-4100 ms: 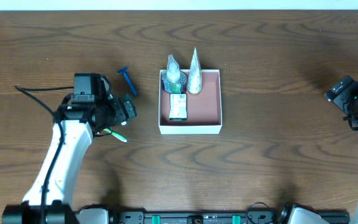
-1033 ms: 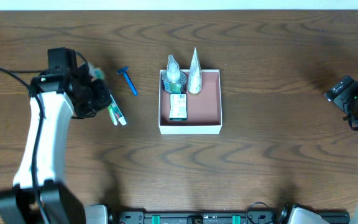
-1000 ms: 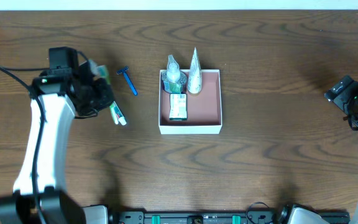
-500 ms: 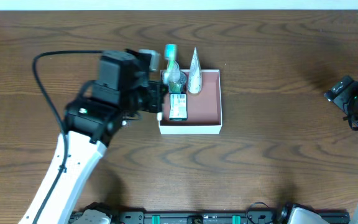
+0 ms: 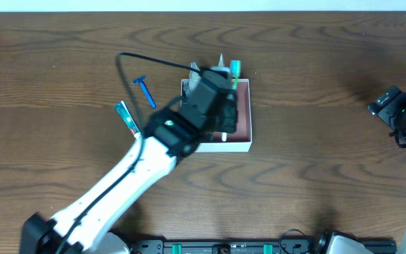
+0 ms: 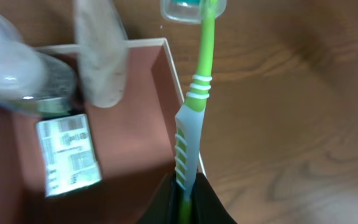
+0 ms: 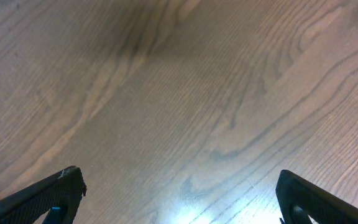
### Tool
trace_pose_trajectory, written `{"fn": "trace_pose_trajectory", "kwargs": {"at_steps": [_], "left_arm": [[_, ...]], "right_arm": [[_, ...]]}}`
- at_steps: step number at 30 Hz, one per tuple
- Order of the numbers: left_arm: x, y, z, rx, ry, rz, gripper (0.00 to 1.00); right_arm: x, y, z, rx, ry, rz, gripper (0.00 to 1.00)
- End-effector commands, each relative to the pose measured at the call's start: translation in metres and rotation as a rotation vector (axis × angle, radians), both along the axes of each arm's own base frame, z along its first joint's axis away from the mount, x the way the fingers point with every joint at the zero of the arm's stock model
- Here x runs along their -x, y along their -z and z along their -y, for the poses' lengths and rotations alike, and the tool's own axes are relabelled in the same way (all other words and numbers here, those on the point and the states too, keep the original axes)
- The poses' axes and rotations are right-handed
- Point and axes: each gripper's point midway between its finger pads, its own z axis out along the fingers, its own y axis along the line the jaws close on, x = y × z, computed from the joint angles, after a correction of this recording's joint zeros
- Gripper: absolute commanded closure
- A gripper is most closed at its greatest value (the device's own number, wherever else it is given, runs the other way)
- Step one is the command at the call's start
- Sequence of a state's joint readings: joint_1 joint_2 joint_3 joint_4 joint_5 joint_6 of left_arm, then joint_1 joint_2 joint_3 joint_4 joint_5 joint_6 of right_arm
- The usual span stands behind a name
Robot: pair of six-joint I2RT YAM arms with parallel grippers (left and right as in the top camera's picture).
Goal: Pack container
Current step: 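Lift the toothbrush and carry it right into the box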
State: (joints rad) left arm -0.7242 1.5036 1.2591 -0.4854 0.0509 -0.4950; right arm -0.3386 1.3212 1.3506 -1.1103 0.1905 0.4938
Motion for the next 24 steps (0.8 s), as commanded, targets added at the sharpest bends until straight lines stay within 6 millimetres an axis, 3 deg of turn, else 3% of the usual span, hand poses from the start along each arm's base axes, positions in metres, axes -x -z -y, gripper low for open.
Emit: {"fn": "trace_pose_trajectory", "kwargs": {"at_steps": [1, 10, 16, 22, 24], "left_arm": [[-0.008, 0.008, 0.016, -0.01, -0.039, 0.02, 0.93], [-0.015, 0.051, 0.018, -0.147, -0.099, 0.018, 0.93], [-0.018, 0.066, 0.017, -0.18, -0.109, 0.005, 0.92], [-0.02, 0.064, 0.02, -0.168, -0.109, 0.015, 0.5], [-0.021, 0.062, 0.021, -0.161, -0.109, 0.022, 0.45]], "right_arm": [[0.001, 0.0, 0.003, -0.003, 0.023, 0.003, 0.01], [0.001, 0.0, 0.003, -0.003, 0.023, 0.003, 0.01], [0.001, 0.0, 0.003, -0.003, 0.023, 0.003, 0.01], [0.001, 0.0, 0.003, -0.003, 0.023, 0.003, 0.01], [0.001, 0.0, 0.003, -0.003, 0.023, 0.003, 0.01]]}}
